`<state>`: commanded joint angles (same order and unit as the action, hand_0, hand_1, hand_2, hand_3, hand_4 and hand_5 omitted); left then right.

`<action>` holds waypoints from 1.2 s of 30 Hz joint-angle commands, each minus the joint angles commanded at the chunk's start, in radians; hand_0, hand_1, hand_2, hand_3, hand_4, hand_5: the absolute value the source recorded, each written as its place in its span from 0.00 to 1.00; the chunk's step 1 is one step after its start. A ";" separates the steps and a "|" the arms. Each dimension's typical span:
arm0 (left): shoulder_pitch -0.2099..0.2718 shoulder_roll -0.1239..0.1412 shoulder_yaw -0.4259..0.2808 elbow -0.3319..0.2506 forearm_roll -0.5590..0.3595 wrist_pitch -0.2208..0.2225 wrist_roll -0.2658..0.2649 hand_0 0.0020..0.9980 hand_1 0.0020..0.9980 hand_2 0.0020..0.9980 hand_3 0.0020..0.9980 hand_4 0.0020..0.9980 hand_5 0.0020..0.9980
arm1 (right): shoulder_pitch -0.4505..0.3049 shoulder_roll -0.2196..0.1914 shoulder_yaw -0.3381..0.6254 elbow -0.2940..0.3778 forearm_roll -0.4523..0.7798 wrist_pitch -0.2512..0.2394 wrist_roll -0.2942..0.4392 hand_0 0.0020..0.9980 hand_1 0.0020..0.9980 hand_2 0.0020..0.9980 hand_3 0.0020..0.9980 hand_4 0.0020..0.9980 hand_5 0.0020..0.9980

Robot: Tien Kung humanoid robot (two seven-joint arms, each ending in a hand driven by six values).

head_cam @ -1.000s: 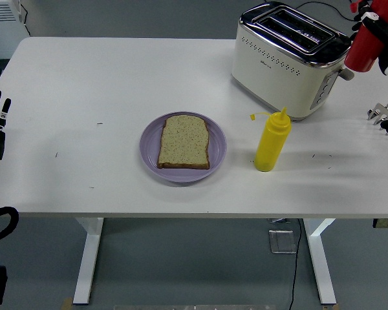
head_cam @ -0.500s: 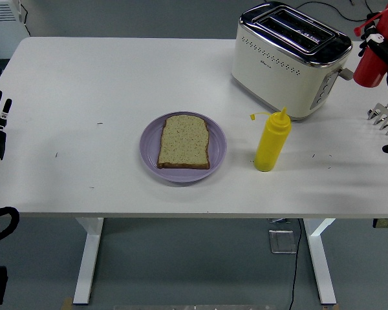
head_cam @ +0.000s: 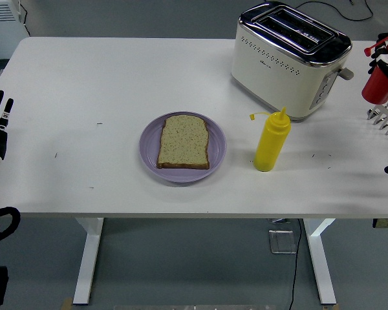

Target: Pick up the cup,pour liquid into bread,place the cup on the desk

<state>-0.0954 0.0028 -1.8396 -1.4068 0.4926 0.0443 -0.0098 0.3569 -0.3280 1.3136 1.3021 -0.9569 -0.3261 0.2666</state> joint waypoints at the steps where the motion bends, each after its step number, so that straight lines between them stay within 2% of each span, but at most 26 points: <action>1: 0.000 0.000 0.000 0.000 0.000 0.000 0.000 0.80 0.76 0.76 0.71 0.51 0.99 | -0.006 0.000 -0.005 -0.007 -0.007 -0.007 0.029 0.12 0.10 0.25 0.34 0.31 0.29; 9: 0.002 0.000 0.005 0.001 0.000 0.000 0.000 0.79 0.76 0.76 0.71 0.51 0.99 | -0.047 0.012 -0.086 -0.074 0.042 -0.119 0.267 0.14 0.11 0.25 0.35 0.31 0.30; 10: 0.002 0.000 0.007 0.002 0.000 0.000 0.000 0.79 0.76 0.76 0.71 0.51 0.99 | -0.052 0.016 -0.102 -0.088 0.056 -0.134 0.296 0.18 0.17 0.27 0.35 0.31 0.31; 13: 0.003 0.000 0.009 0.003 0.000 -0.001 0.000 0.79 0.76 0.76 0.71 0.51 0.99 | -0.064 0.028 -0.143 -0.121 0.098 -0.165 0.376 0.18 0.17 0.27 0.35 0.31 0.31; 17: 0.005 0.000 0.011 0.002 0.000 -0.001 0.000 0.80 0.76 0.76 0.71 0.51 0.99 | -0.073 0.044 -0.188 -0.161 0.139 -0.198 0.379 0.20 0.18 0.28 0.35 0.31 0.31; 21: 0.005 0.000 0.011 0.002 0.000 -0.001 0.000 0.80 0.76 0.76 0.71 0.51 0.99 | -0.073 0.050 -0.215 -0.188 0.154 -0.213 0.379 0.20 0.18 0.28 0.35 0.31 0.31; 23: 0.005 0.000 0.011 0.002 0.000 -0.001 0.000 0.80 0.76 0.76 0.71 0.51 0.99 | -0.072 0.053 -0.230 -0.204 0.159 -0.219 0.379 0.24 0.20 0.29 0.36 0.31 0.31; 36: 0.000 0.000 0.006 0.003 0.000 -0.001 0.000 0.80 0.76 0.76 0.71 0.51 0.99 | -0.037 0.071 -0.311 -0.247 0.196 -0.228 0.379 0.25 0.21 0.29 0.36 0.31 0.33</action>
<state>-0.0952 0.0028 -1.8333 -1.4039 0.4929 0.0432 -0.0100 0.3203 -0.2572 1.0024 1.0549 -0.7609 -0.5545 0.6454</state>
